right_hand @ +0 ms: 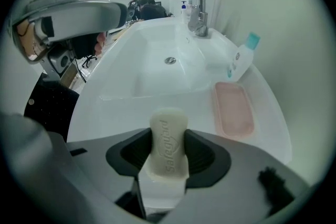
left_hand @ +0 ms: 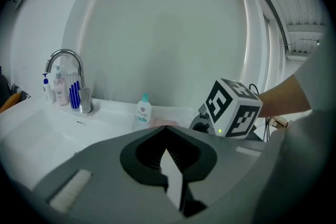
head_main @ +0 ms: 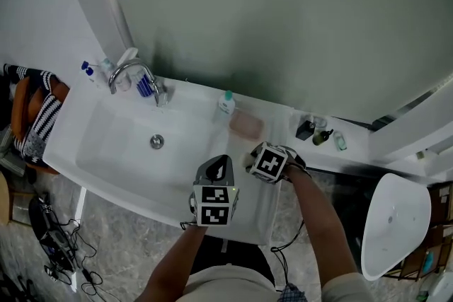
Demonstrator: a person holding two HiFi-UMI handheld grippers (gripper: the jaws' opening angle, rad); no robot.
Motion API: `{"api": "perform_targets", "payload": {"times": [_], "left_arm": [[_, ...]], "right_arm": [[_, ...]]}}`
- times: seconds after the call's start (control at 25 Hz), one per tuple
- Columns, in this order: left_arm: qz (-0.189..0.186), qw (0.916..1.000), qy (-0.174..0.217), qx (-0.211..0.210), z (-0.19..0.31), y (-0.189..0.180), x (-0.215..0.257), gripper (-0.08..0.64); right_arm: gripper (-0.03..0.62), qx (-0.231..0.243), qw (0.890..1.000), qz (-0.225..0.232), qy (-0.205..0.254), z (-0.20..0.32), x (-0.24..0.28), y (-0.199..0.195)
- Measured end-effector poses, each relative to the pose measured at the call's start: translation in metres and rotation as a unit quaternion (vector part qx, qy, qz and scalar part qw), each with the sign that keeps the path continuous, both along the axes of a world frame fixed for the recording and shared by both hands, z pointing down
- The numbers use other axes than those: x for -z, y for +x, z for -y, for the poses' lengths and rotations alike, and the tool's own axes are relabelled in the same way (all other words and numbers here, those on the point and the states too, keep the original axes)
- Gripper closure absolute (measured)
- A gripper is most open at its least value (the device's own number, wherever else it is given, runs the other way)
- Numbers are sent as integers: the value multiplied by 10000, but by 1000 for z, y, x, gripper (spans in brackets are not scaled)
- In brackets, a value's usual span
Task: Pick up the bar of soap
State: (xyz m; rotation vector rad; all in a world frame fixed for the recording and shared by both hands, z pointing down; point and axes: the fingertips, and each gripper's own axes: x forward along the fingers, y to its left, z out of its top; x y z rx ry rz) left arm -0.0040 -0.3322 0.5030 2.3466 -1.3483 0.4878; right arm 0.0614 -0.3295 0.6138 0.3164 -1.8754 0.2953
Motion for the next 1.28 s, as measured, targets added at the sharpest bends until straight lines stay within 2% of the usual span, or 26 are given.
{"api": "perform_targets", "payload": {"times": [0.4, 0.64, 1.04, 1.28], "left_arm": [[50, 10000, 5, 59, -9, 0, 0, 552], [65, 9999, -58, 101, -11, -1, -6, 552], [87, 9998, -103, 156, -12, -2, -8, 552], [106, 9997, -110, 194, -14, -1, -10, 552]], "right_arm": [[380, 172, 9991, -300, -249, -15, -18, 4], [380, 253, 9991, -163, -314, -19, -26, -8], [380, 400, 9974, -379, -465, -22, -33, -6], [380, 330, 9971, -414, -545, -23, -34, -5]]}}
